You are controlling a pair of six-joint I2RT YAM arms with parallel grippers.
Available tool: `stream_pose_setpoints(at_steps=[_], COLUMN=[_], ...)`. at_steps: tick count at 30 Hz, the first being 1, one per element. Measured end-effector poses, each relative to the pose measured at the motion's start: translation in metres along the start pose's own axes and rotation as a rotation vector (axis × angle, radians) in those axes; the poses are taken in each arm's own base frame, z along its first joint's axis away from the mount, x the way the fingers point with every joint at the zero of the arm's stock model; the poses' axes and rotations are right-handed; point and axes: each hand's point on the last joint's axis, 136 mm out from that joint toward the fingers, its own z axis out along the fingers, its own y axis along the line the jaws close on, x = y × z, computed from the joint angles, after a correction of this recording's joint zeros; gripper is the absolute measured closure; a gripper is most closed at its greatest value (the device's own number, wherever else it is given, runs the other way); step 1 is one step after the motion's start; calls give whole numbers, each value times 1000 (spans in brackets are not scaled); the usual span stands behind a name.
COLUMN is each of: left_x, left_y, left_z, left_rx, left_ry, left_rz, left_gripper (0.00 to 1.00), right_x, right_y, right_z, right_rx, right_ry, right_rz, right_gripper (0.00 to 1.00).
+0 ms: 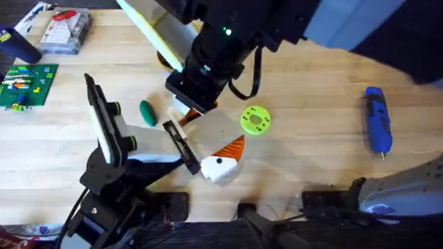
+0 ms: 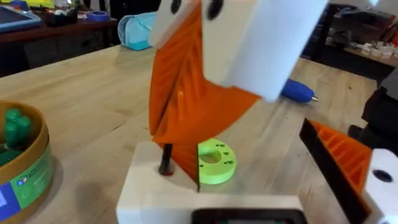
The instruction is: Pick up the gripper from the table and insert it into the empty holder that is missing its gripper. Then pick up a screw, insert it into the mounting hole, and use the screwdriver to tighten it. Finally, clean up the table by picking up the vegetable and placing it into the bucket.
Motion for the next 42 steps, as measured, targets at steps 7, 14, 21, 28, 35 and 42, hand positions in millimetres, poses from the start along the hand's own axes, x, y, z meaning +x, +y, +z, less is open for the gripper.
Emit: stream_pose_setpoints(at_steps=[7,14,21,28,35,42], left_x=[0,0,0,1,1,1], left_y=[0,0,0,1,1,1], left_z=[0,0,0,0,0,0], left_rx=[0,0,0,-5,-6,-8], left_ry=[0,0,0,2,2,2], left_rz=[0,0,0,-18,-20,-20], left_gripper=[6,6,6,6,6,6], right_x=[2,3,3,3,2,2], right_y=[2,4,4,1,1,1], right_z=[0,0,3,17,17,17], right_rx=[-2,-4,-4,-5,-5,-4], right_ry=[7,11,18,43,42,41], right_rz=[-5,-7,-6,-2,-2,-1], right_gripper=[996,996,996,996,996,912])
